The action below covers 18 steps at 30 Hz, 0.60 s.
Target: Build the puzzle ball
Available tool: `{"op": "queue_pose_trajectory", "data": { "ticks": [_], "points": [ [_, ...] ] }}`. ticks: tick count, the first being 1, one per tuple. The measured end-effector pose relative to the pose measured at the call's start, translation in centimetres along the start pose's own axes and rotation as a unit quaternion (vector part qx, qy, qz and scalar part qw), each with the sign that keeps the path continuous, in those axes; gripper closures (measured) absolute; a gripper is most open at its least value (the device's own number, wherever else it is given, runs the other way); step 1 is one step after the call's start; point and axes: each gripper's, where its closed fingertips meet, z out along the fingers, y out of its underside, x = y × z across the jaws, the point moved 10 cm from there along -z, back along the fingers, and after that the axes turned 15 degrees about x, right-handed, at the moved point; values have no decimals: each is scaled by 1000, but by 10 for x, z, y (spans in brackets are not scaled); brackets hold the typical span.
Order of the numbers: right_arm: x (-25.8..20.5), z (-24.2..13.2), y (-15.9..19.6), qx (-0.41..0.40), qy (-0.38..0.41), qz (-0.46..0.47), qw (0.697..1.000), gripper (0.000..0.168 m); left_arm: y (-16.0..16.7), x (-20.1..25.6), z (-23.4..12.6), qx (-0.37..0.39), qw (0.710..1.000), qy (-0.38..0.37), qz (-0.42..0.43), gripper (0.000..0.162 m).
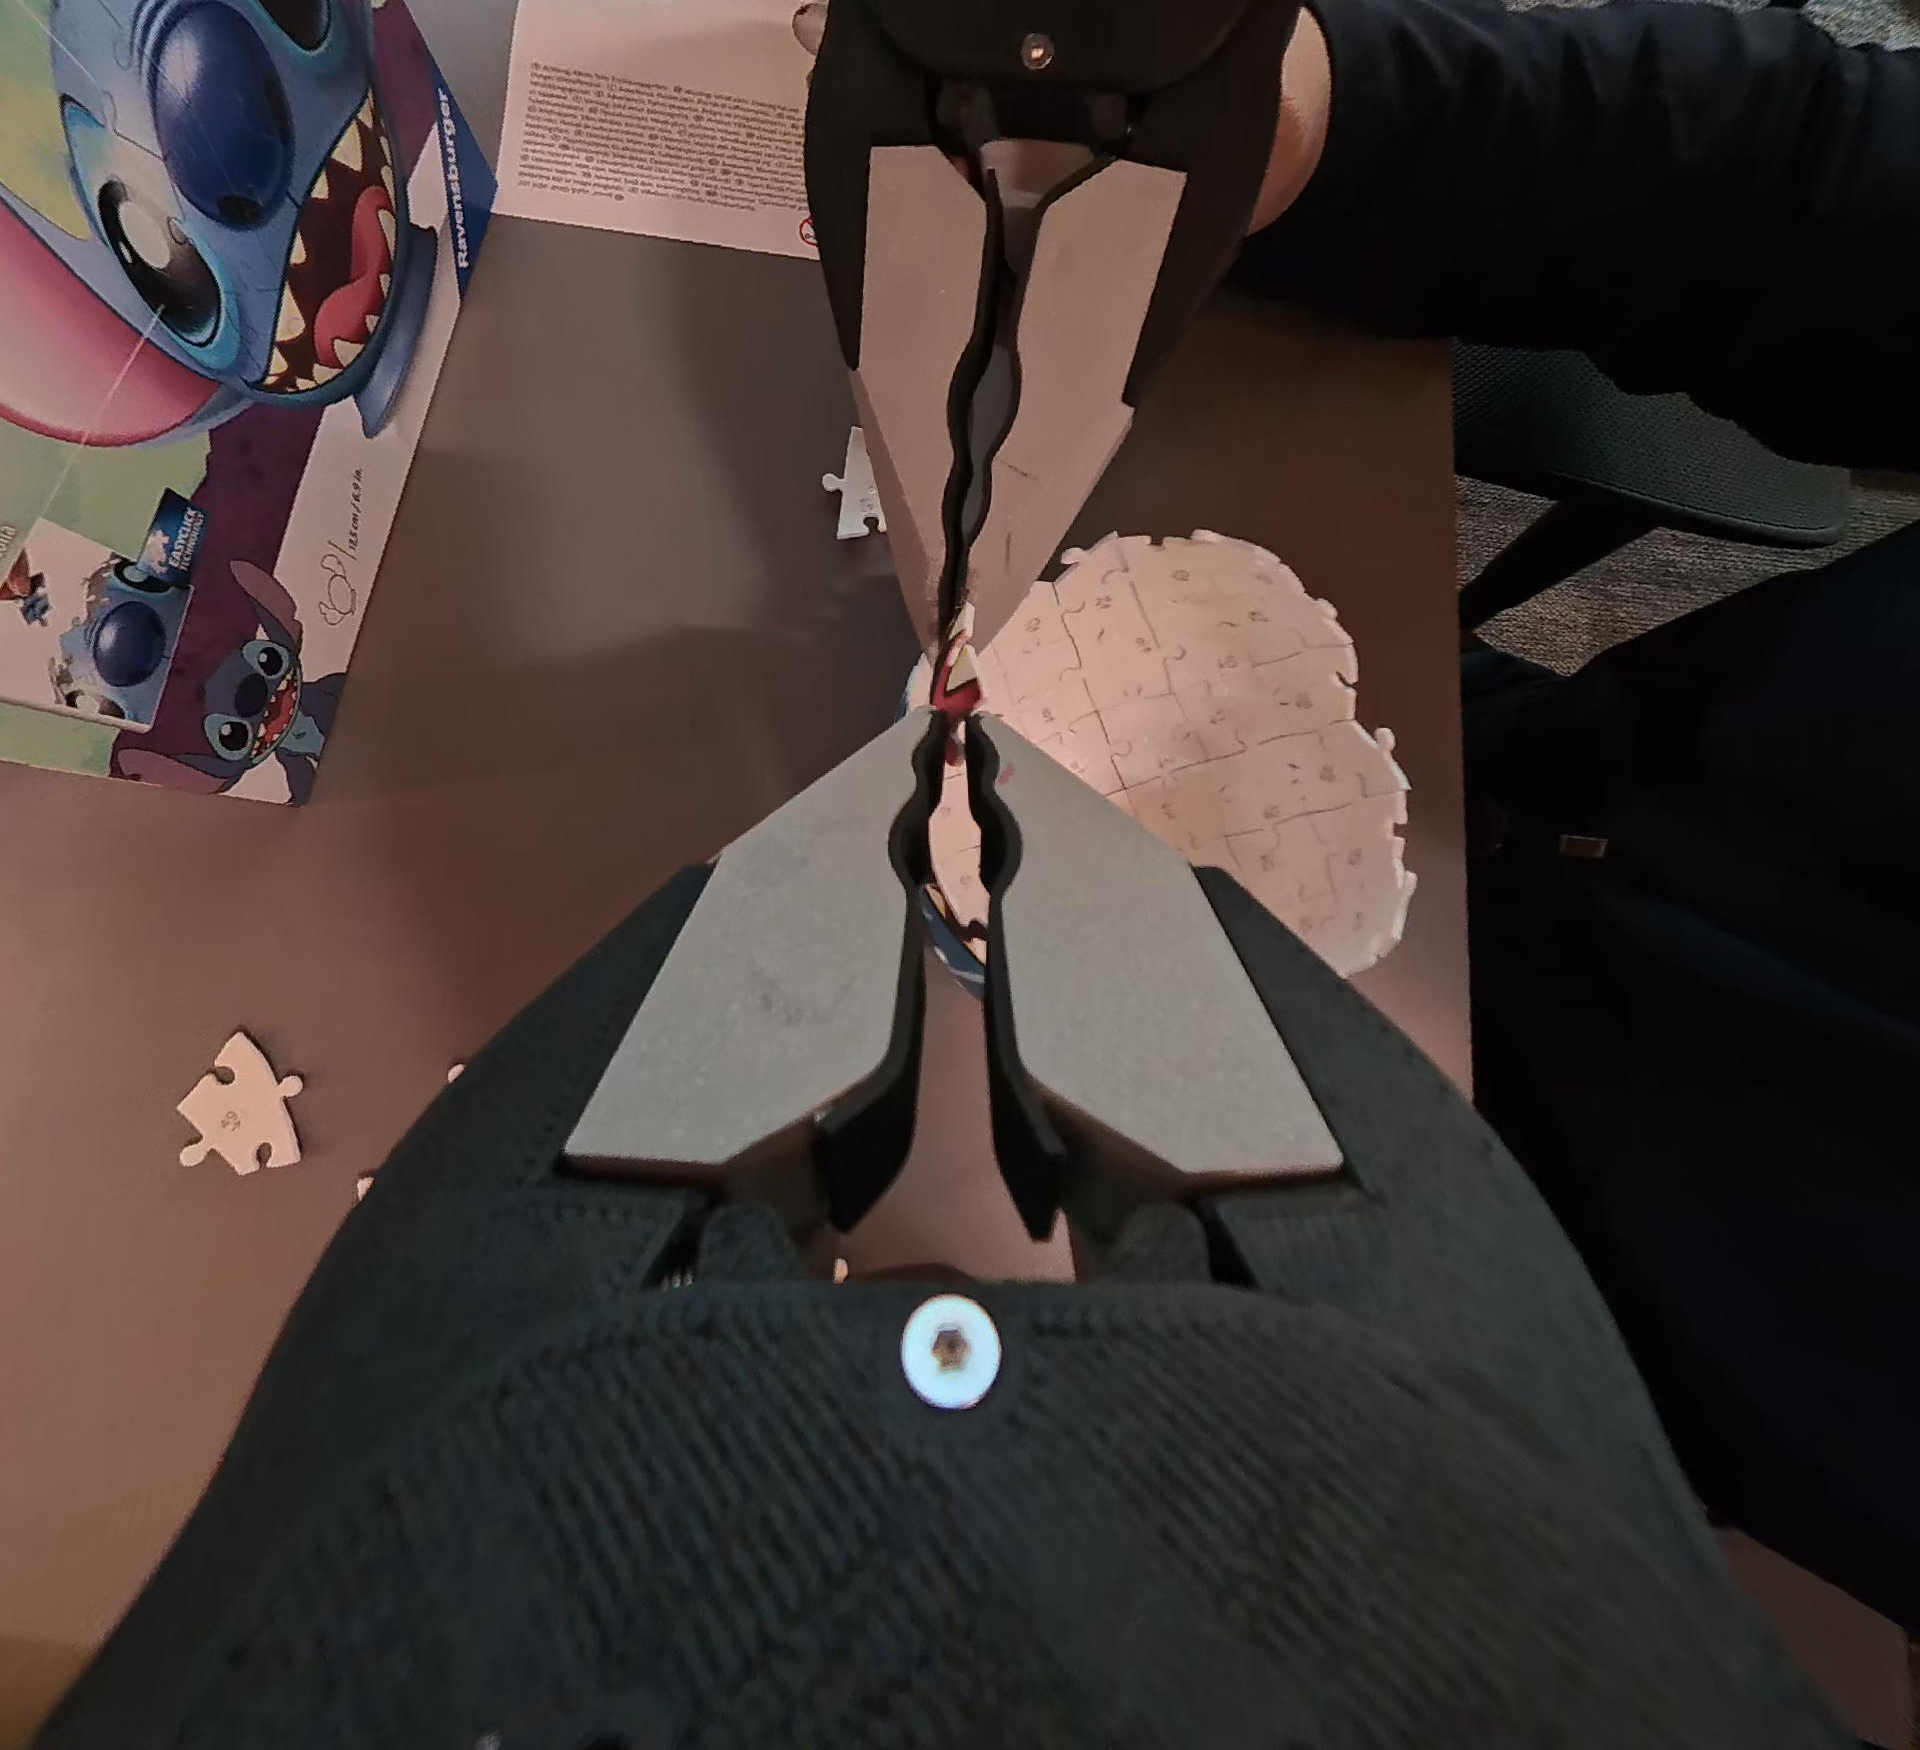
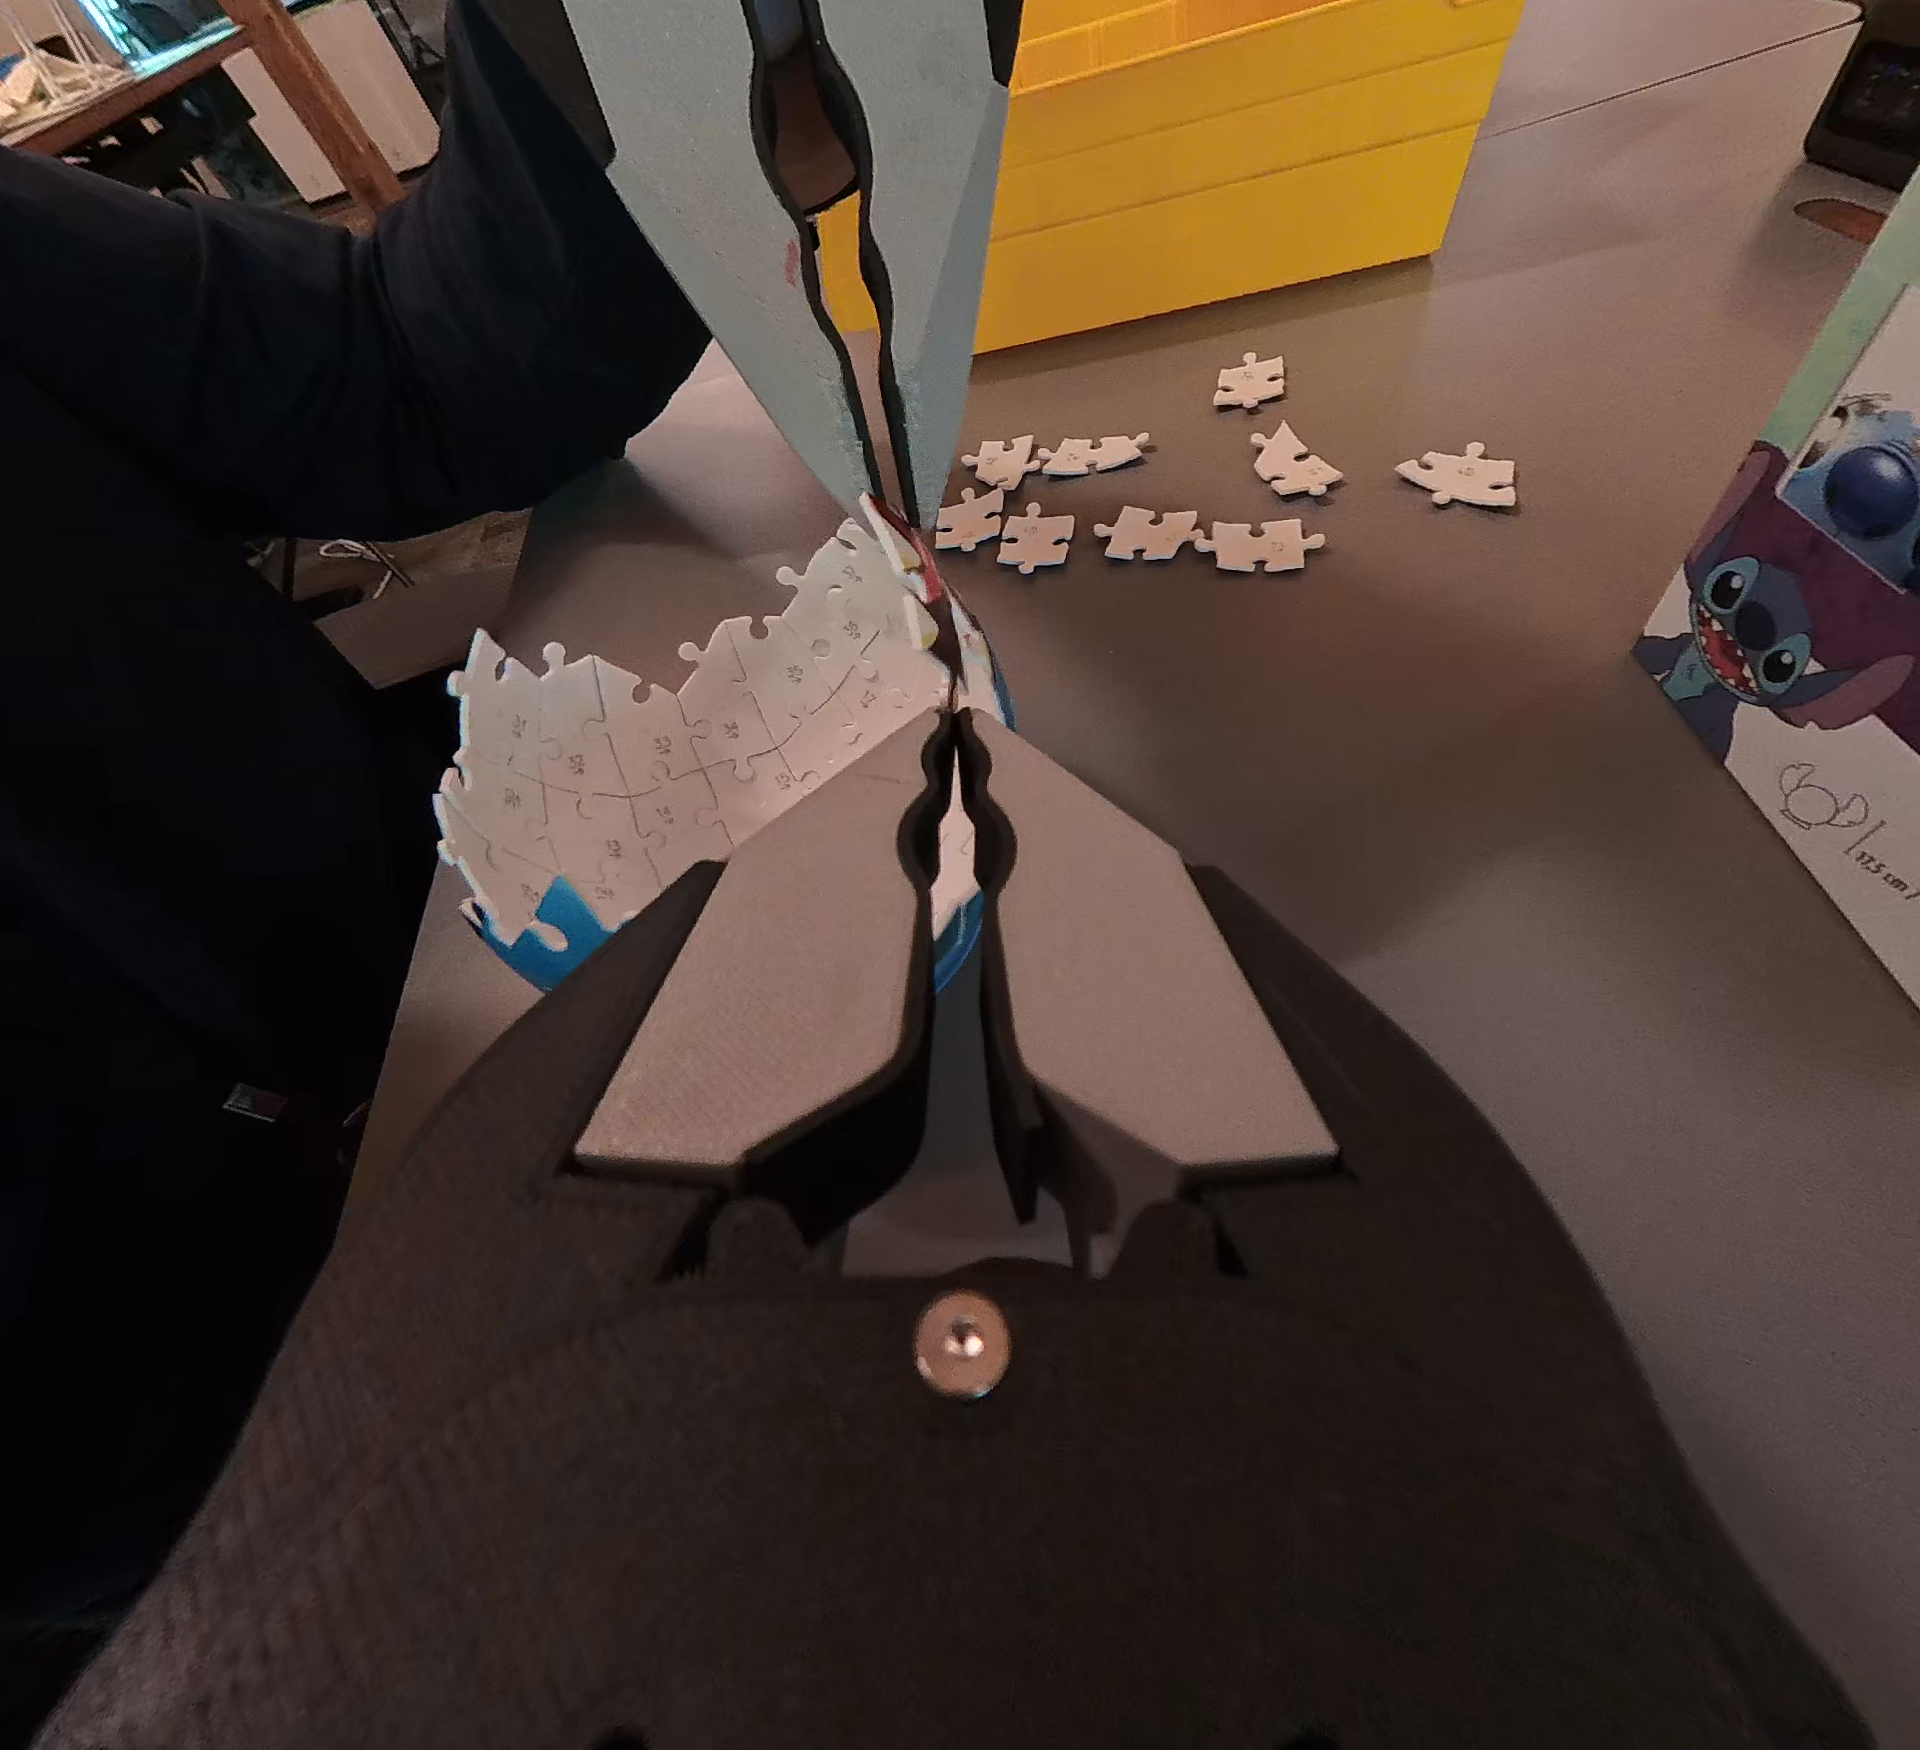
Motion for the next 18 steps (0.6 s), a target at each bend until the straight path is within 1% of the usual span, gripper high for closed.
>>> {"op": "queue_pose_trajectory", "data": {
  "ticks": [5,7,9,12,18],
  "points": [
    [-2,-1,-3,17,-16,9,1000,168,2,-2,3,-8,1000,-3,-3,157],
    [0,-3,-3,16,-5,7,1000,168,3,-2,5,-11,1000,-3,-3,158],
    [2,-2,-2,15,3,12,1000,168,5,-3,7,-13,1000,-2,-2,162],
    [2,-3,-3,7,7,4,1000,168,8,-7,9,-28,999,-15,-5,160],
    [-5,-9,-11,25,-8,-12,1000,166,2,-8,-2,-7,1000,-20,-7,157]
  ]
}}
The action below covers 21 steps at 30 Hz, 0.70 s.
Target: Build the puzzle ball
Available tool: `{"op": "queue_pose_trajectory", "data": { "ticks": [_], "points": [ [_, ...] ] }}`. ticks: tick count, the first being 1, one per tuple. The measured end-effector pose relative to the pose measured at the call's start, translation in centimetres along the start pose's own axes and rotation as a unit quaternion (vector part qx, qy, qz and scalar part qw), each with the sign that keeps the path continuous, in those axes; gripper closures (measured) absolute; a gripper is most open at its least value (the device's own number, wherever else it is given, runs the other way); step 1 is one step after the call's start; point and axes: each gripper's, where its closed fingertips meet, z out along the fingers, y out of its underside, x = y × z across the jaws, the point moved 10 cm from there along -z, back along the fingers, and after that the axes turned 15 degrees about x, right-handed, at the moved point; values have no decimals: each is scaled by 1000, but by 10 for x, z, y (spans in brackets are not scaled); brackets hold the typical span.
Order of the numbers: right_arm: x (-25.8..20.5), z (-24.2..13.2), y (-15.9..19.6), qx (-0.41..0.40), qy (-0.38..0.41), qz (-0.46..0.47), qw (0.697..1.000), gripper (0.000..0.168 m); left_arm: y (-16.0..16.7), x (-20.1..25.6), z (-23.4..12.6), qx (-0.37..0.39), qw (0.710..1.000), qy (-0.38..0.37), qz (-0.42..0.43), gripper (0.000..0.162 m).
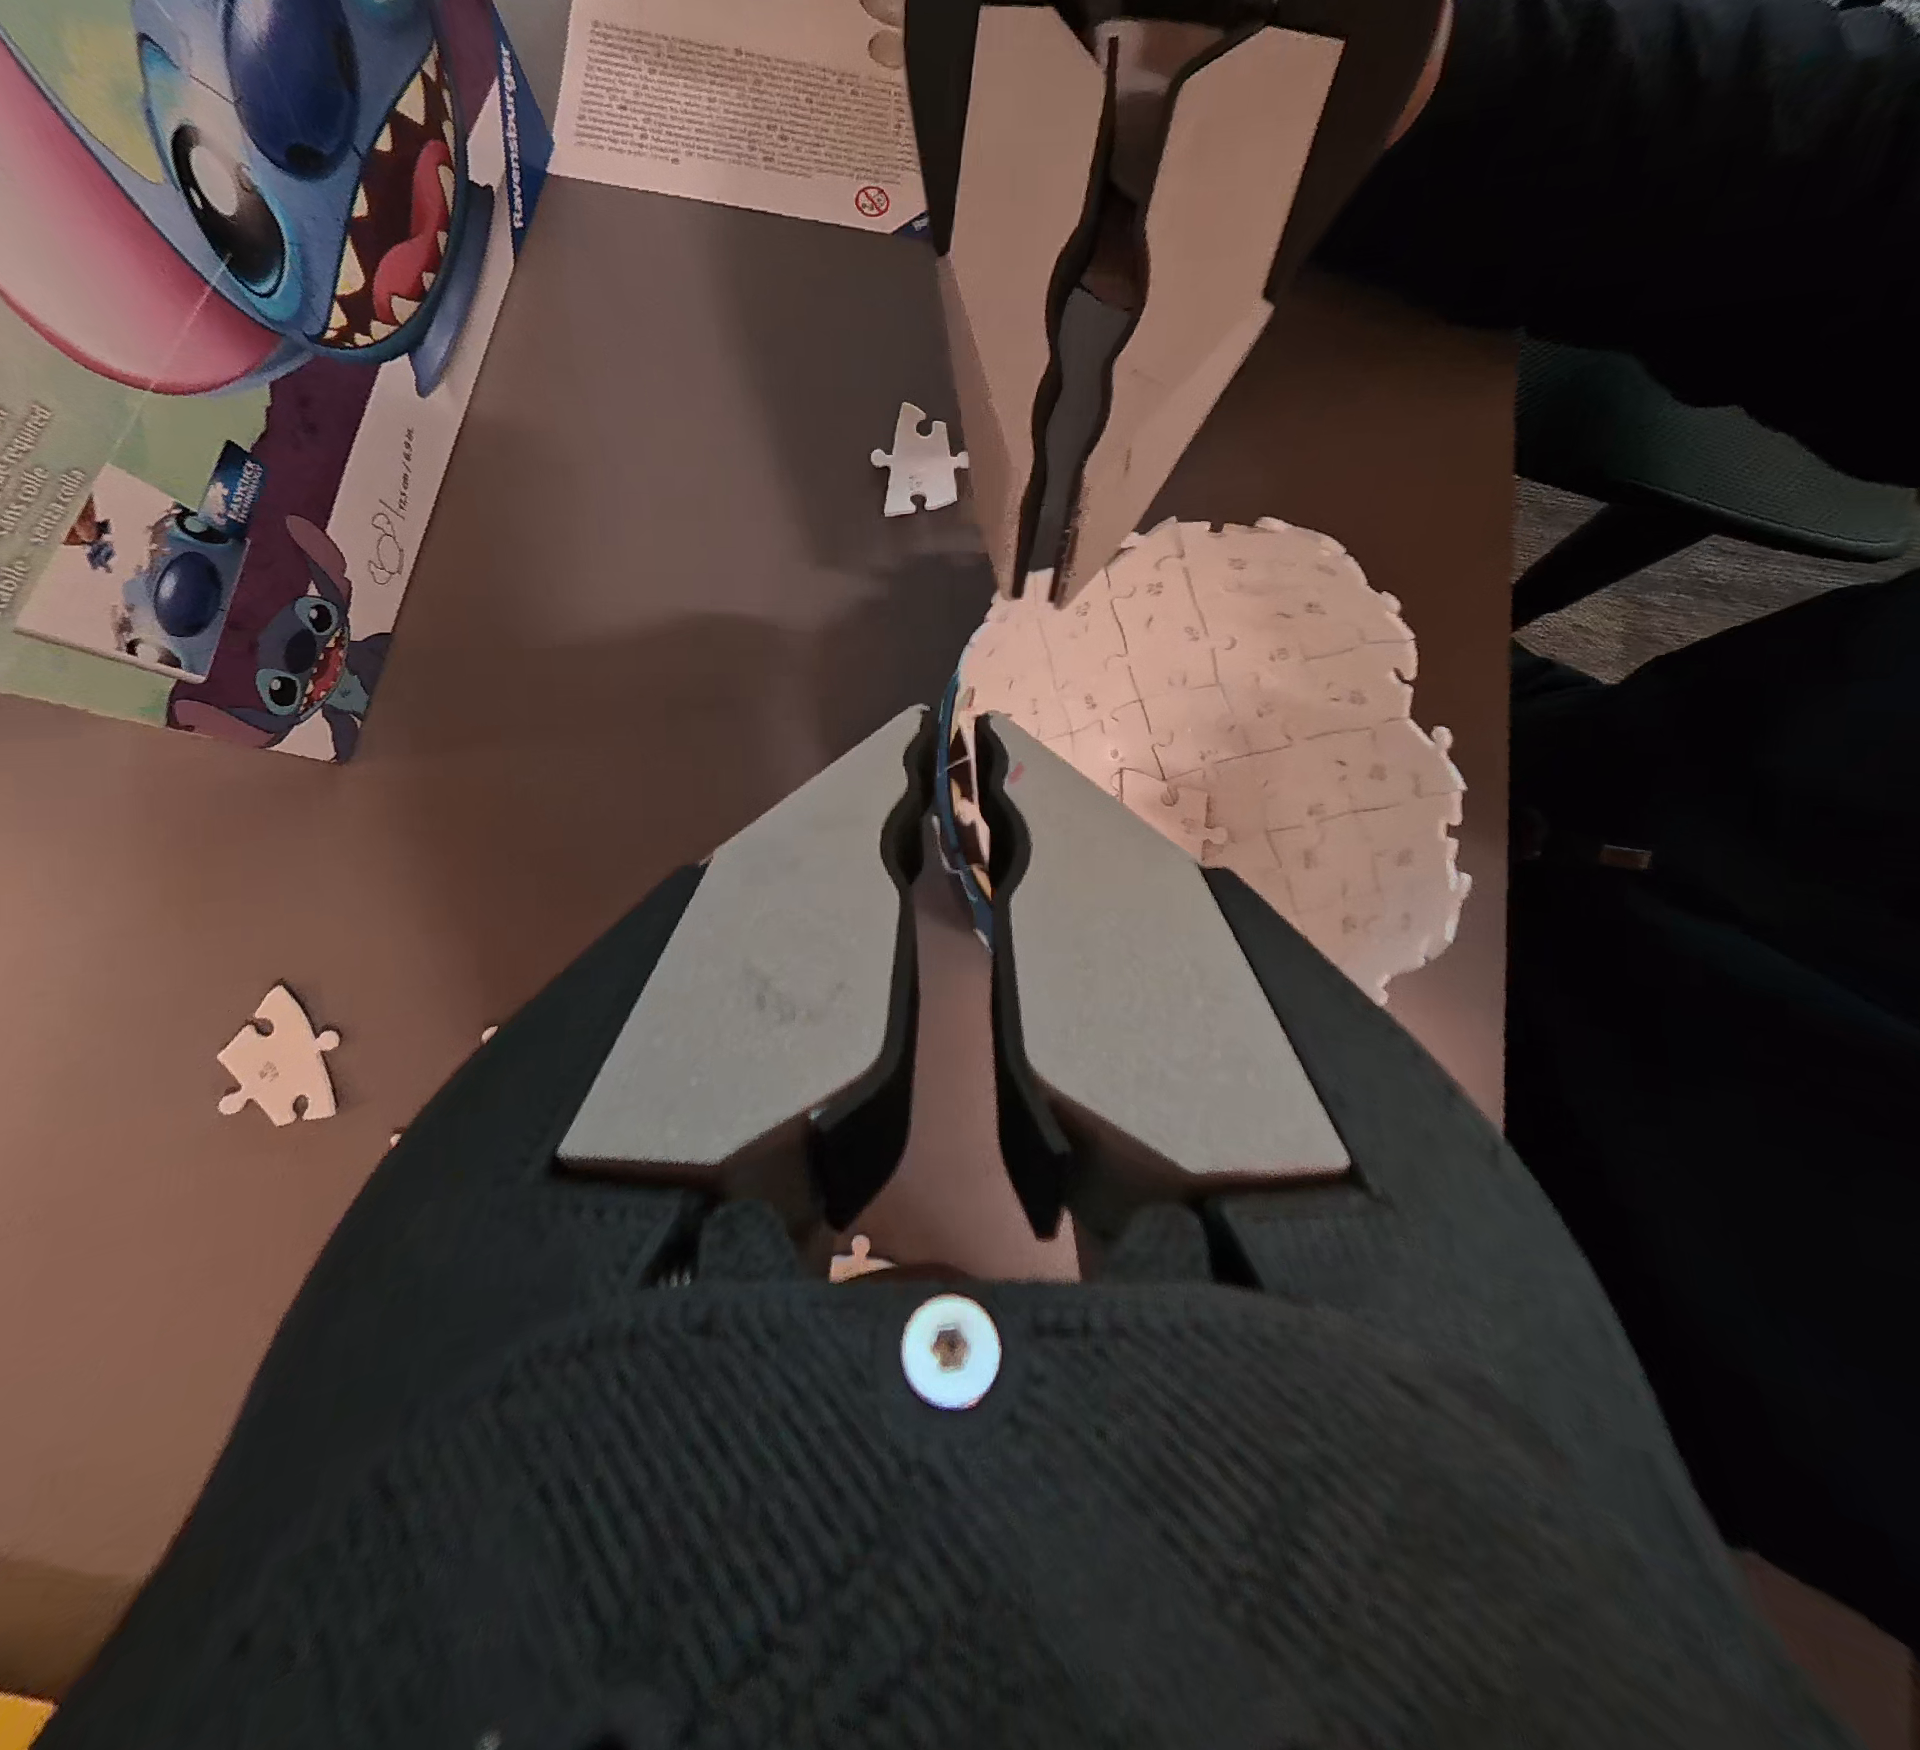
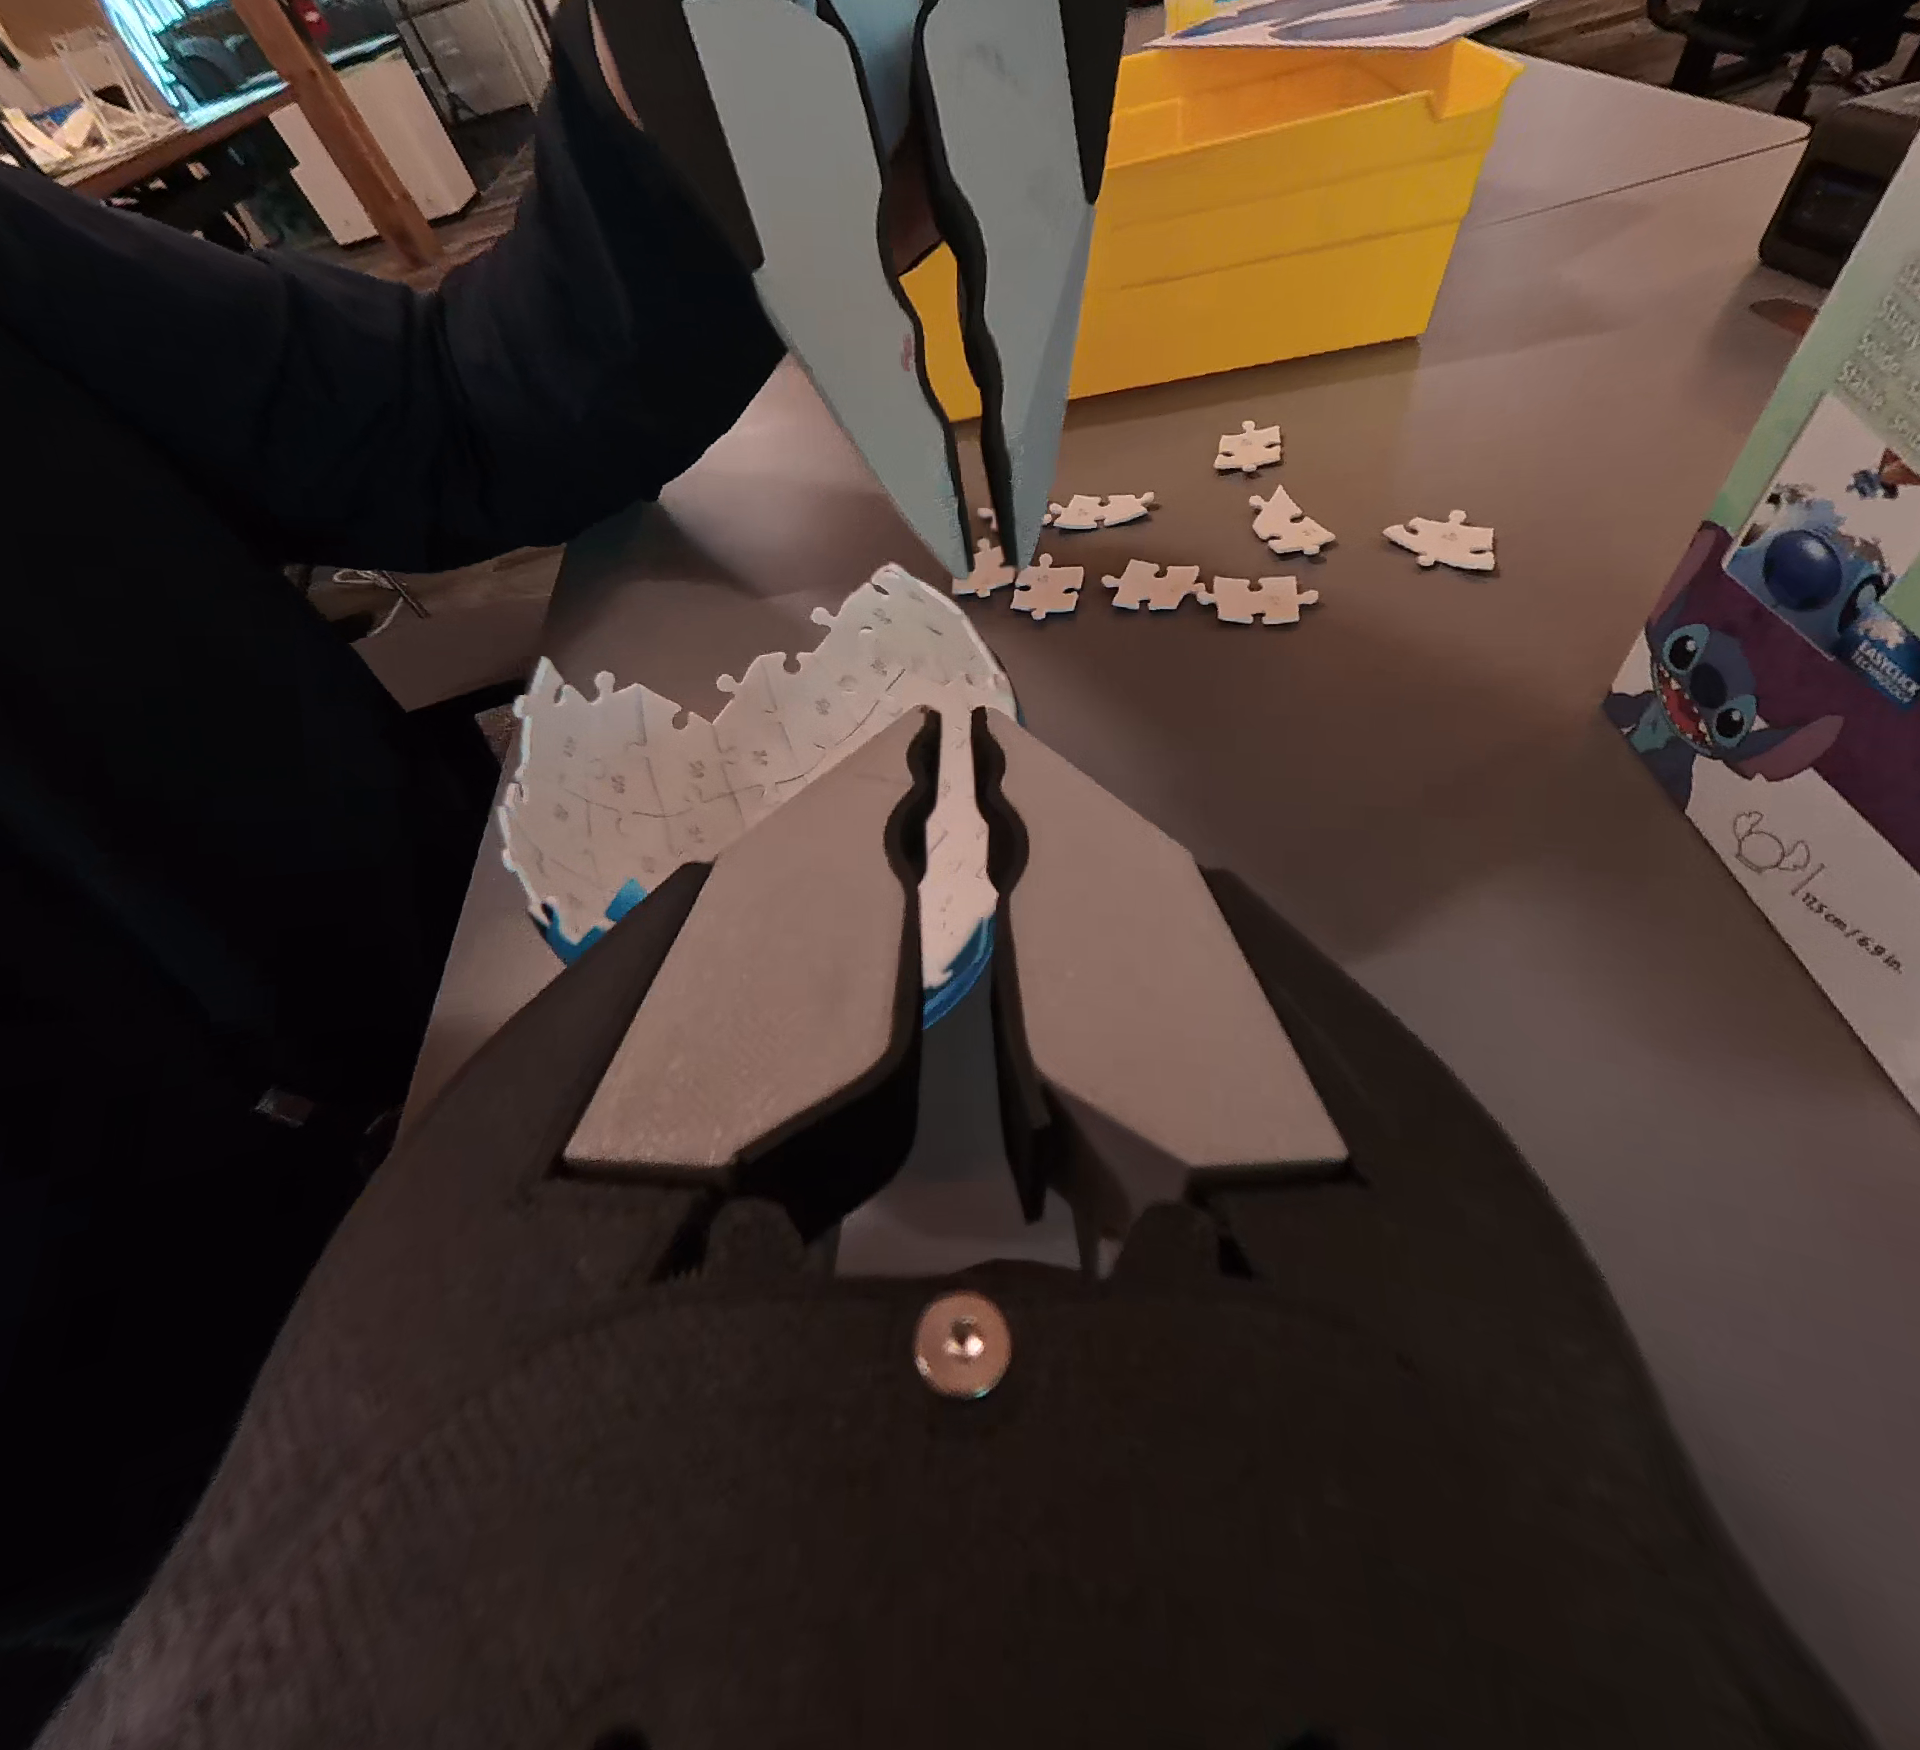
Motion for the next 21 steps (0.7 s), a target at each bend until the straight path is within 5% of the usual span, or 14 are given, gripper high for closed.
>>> {"op": "queue_pose_trajectory", "data": {
  "ticks": [13,21],
  "points": [
    [-10,-14,-14,59,-51,2,997,145,-7,3,-28,33,999,-14,2,153],
    [-12,-24,-19,86,-61,2,994,145,7,48,-41,27,995,90,24,140]
  ]
}}
